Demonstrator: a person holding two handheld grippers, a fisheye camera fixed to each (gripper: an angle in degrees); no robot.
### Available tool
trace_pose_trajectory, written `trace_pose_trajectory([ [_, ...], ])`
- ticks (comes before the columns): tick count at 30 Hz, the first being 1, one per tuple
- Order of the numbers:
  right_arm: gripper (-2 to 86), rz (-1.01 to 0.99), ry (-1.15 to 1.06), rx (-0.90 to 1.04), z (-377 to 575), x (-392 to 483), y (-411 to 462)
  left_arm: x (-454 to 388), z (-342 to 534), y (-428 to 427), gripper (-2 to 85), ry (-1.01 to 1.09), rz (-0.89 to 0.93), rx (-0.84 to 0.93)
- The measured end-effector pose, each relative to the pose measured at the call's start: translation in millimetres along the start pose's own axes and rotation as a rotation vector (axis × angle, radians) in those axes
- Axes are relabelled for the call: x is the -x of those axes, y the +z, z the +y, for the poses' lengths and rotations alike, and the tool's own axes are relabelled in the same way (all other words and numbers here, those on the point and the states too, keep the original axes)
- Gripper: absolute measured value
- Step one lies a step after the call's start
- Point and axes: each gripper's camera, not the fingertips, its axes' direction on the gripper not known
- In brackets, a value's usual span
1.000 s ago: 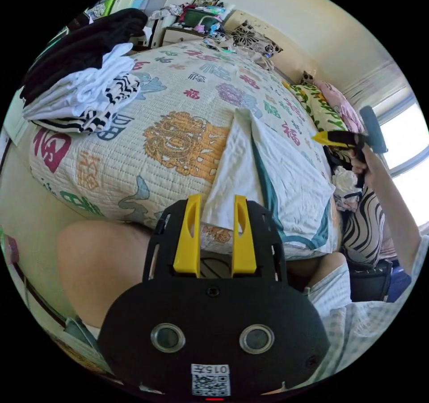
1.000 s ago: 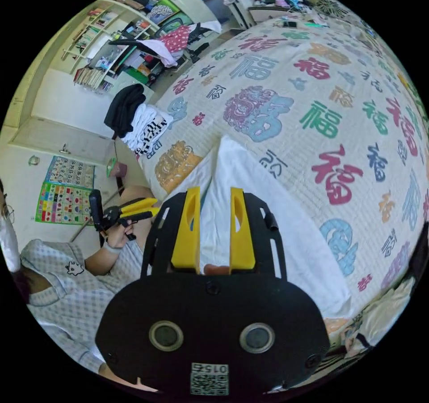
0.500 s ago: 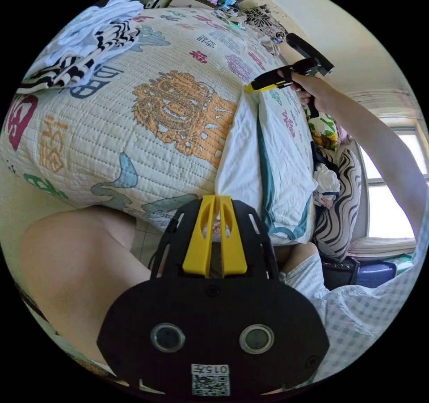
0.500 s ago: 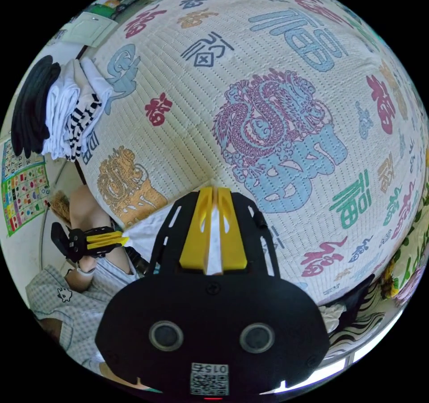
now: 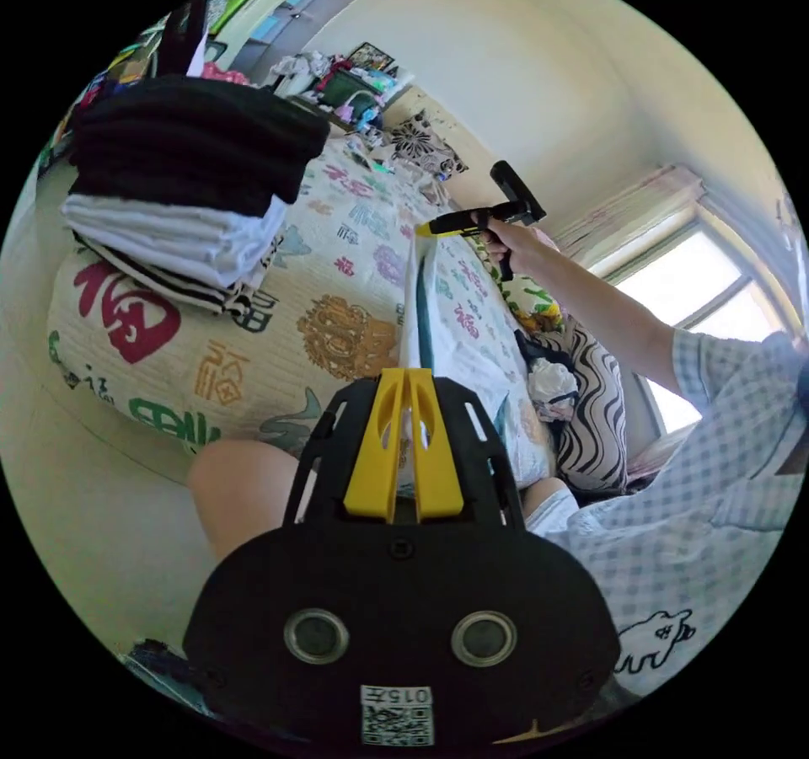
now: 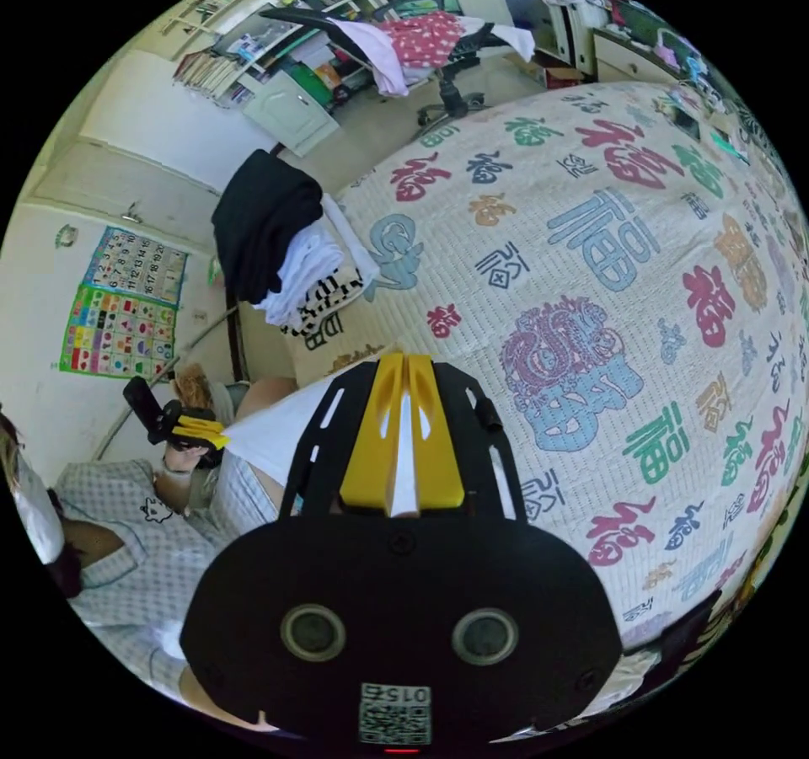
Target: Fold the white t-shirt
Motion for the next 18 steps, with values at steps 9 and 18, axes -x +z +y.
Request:
trace_pose_trajectory([
  [9,-0.2,-0.174,0.036,-0.185,165.8,-61.5,-101.8,-131.2,7.3,50.5,-0.8,0.413,0.233,0.169],
  [18,0.2,-0.339,0.25,-0.291,348.0,-189.2,-124.8,-246.0,25.6,196.6,-0.7,0.705,0.324,0.473],
])
